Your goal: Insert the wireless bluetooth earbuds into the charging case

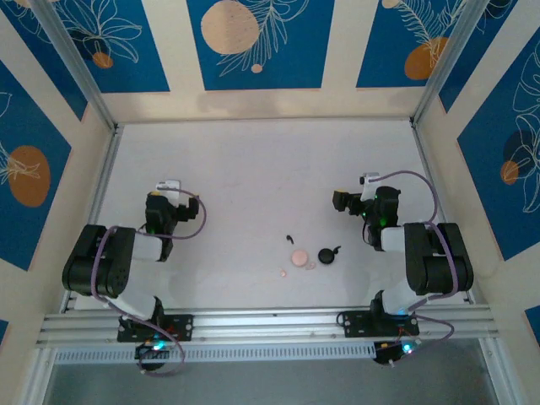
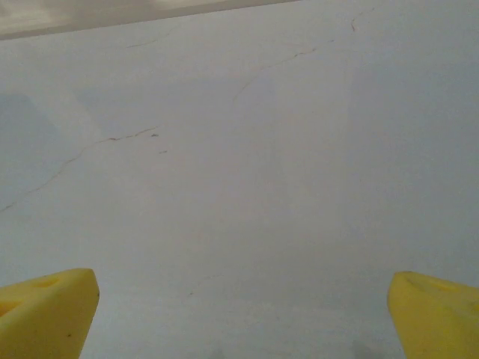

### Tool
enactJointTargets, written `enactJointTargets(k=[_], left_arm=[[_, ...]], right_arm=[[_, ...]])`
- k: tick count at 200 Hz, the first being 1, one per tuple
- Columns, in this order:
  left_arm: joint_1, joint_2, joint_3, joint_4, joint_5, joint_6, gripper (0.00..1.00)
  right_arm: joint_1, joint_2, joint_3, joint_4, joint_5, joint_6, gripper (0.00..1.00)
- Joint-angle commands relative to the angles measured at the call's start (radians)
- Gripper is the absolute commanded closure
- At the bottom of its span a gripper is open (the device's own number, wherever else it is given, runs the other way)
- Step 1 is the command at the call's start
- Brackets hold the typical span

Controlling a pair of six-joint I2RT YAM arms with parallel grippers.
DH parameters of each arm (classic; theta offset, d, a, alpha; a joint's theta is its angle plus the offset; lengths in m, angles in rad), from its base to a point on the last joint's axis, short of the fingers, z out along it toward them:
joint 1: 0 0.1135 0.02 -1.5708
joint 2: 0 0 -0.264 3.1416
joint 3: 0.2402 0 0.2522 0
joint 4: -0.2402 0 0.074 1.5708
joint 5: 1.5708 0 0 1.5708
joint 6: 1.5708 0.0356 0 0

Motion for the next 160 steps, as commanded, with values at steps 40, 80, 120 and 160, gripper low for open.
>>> enactJointTargets(k=[40, 80, 120, 160], left_arm=[[0.013, -0.005, 0.021, 0.000, 0.041, 0.022, 0.00], [0.014, -0.004, 0.024, -0.004, 0.044, 0.021, 0.00], [0.016, -0.006, 0.021, -0.002, 0.048, 0.021, 0.00], [0.004, -0.067, 0.015, -0.037, 0.035, 0.035, 0.02]], right_arm=[[0.000, -0.007, 0.017, 0.024, 0.007, -0.016, 0.01], [-0.001, -0.008, 0.016, 0.025, 0.003, -0.016, 0.01], [-0.001, -0.010, 0.014, 0.028, 0.003, -0.016, 0.01], [0.020, -0.102, 0.120, -0.239, 0.019, -0.031, 0.01]])
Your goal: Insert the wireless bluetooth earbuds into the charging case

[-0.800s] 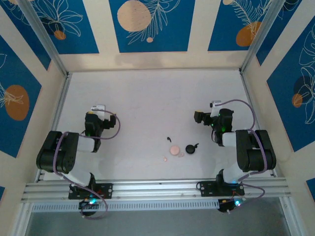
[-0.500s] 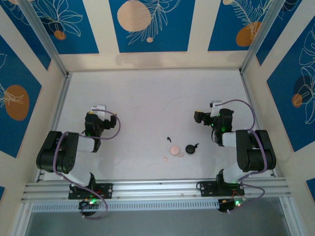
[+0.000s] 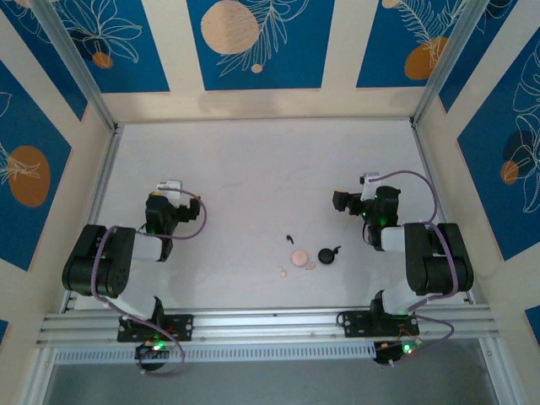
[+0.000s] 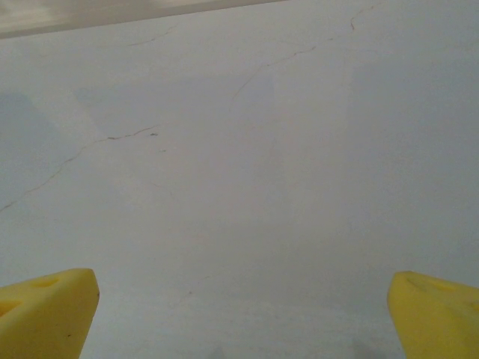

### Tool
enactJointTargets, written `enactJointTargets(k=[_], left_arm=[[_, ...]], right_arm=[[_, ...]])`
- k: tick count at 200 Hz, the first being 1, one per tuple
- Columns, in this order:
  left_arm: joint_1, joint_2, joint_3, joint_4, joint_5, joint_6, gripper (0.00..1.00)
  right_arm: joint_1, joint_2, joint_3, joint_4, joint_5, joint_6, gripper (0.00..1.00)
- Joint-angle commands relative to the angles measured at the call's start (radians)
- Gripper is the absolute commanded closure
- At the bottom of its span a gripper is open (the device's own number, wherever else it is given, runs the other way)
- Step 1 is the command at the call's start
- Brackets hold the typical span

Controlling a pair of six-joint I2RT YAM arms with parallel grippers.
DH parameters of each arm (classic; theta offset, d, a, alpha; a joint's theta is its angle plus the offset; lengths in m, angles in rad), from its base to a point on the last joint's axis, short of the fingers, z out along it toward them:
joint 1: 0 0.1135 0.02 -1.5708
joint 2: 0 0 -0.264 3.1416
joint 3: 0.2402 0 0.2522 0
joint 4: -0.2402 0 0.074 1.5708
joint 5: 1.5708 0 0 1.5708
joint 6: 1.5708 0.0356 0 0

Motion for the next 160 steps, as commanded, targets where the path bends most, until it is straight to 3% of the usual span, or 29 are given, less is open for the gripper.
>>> enactJointTargets(k=[1, 40, 75, 93, 134, 160], left_arm=[[0.004, -0.069, 0.015, -0.033, 0.008, 0.031, 0.02], [-0.041, -0.287, 0.117, -0.434, 0.027, -0.002, 0.14], [-0.124, -0.410, 0.200, -0.738, 0.013, -0.100, 0.25], [-0.165, -0.450, 0.233, -0.847, 0.025, -0.158, 0.28], [-0.288, -0.448, 0.280, -1.020, -0.040, -0.211, 0.29], [-0.328, -0.406, 0.297, -1.026, -0.033, -0.227, 0.28]], right_arm=[[0.017, -0.089, 0.101, -0.188, 0.017, -0.027, 0.01], [0.070, -0.196, 0.339, -0.717, 0.034, 0.113, 0.01], [0.198, -0.210, 0.516, -1.133, 0.012, 0.114, 0.00], [0.264, -0.197, 0.579, -1.319, 0.002, 0.145, 0.10], [0.305, -0.194, 0.571, -1.590, -0.021, 0.357, 0.20], [0.323, -0.199, 0.516, -1.669, -0.028, 0.439, 0.27]])
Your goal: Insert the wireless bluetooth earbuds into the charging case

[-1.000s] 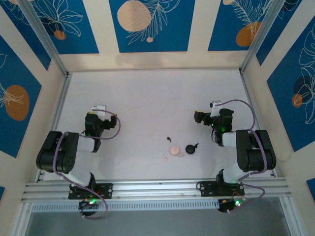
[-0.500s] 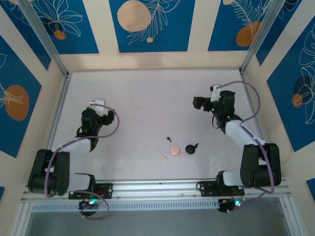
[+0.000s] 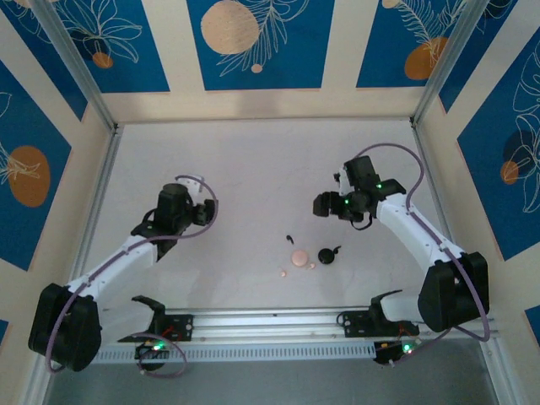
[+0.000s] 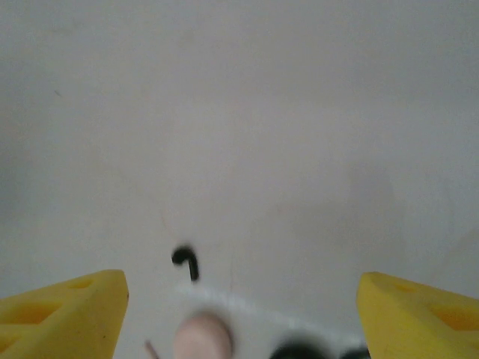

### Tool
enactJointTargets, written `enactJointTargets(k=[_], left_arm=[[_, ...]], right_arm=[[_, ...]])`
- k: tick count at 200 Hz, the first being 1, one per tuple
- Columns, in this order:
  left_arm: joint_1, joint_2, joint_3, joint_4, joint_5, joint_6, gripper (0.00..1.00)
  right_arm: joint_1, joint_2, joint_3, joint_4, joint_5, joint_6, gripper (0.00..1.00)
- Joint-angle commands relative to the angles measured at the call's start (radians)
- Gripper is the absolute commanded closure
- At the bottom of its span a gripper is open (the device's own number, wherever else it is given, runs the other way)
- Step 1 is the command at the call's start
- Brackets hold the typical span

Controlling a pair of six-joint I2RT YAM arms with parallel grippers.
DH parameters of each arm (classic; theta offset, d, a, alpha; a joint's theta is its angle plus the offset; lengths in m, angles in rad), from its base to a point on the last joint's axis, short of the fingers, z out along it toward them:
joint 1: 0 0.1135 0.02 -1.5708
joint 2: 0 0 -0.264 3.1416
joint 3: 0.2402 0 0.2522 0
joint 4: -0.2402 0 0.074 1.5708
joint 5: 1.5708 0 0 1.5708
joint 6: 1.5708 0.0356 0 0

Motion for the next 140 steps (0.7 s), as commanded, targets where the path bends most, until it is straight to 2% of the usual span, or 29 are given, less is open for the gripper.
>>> enactJointTargets(k=[1, 50, 69, 140], left_arm=[[-0.028, 0.035, 0.043, -0.085, -0.017, -0.044, 0.29], [-0.063, 0.102, 0.010, -0.001, 0.014, -0.082, 0.28], [-0.068, 0.133, 0.025, 0.007, 0.016, -0.070, 0.28], [-0.084, 0.156, 0.039, 0.026, 0.021, -0.069, 0.27]], right_arm=[[0.019, 0.003, -0.046, -0.202, -0.028, 0.132, 0.27], [0.099, 0.006, -0.143, -0.181, -0.049, 0.253, 0.30], [0.127, 0.029, -0.159, -0.161, -0.020, 0.285, 0.30], [0.143, 0.175, -0.158, -0.088, 0.032, 0.267, 0.34]])
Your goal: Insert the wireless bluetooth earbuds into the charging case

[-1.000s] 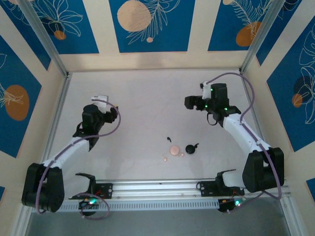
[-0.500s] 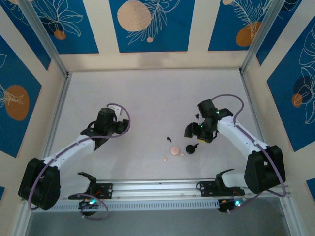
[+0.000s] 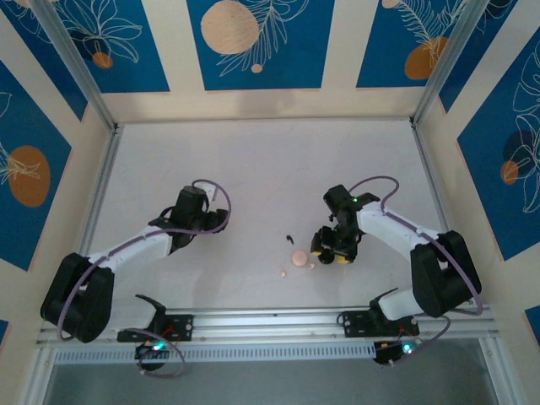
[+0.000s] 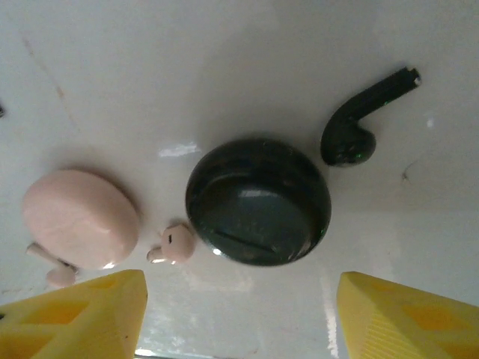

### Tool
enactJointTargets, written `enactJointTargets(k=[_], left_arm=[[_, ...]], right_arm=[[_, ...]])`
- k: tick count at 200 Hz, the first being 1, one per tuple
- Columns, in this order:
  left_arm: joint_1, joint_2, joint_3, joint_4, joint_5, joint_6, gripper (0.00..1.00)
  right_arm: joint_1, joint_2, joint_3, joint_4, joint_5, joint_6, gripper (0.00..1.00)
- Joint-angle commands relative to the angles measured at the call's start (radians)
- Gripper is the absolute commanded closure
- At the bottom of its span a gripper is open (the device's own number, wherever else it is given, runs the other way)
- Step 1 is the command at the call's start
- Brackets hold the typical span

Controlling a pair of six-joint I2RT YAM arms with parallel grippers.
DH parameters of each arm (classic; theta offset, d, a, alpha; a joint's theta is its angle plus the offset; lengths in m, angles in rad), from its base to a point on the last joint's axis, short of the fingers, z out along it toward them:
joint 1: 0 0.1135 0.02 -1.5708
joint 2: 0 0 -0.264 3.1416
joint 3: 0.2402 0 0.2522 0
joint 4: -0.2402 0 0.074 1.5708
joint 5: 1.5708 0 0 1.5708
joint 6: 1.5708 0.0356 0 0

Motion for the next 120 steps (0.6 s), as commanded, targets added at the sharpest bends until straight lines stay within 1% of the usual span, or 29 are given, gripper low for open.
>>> enactJointTargets(k=[1, 34, 75, 87, 103, 120], left_arm=[[-0.014, -0.016, 0.017, 0.030, 0.016, -0.008, 0.27], [-0.016, -0.054, -0.006, 0.020, 0.003, -0.019, 0.28], [-0.018, -0.083, -0.021, 0.000, -0.015, -0.020, 0.27], [-0.018, -0.087, -0.022, -0.005, -0.014, -0.021, 0.28], [-0.020, -0.092, -0.026, -0.006, -0.012, -0.021, 0.28], [-0.023, -0.094, -0.029, -0.003, 0.001, -0.024, 0.28]], right_arm=[[0.005, 0.045, -0.002, 0.026, 0.019, 0.005, 0.34], [0.006, 0.133, 0.023, 0.064, 0.016, -0.020, 0.37], [0.012, 0.200, 0.034, 0.084, 0.025, -0.042, 0.47], [0.015, 0.202, 0.036, 0.087, 0.029, -0.049, 0.53], [0.022, 0.184, 0.035, 0.088, 0.049, -0.054, 0.55], [0.032, 0.132, 0.029, 0.092, 0.077, -0.063, 0.59]])
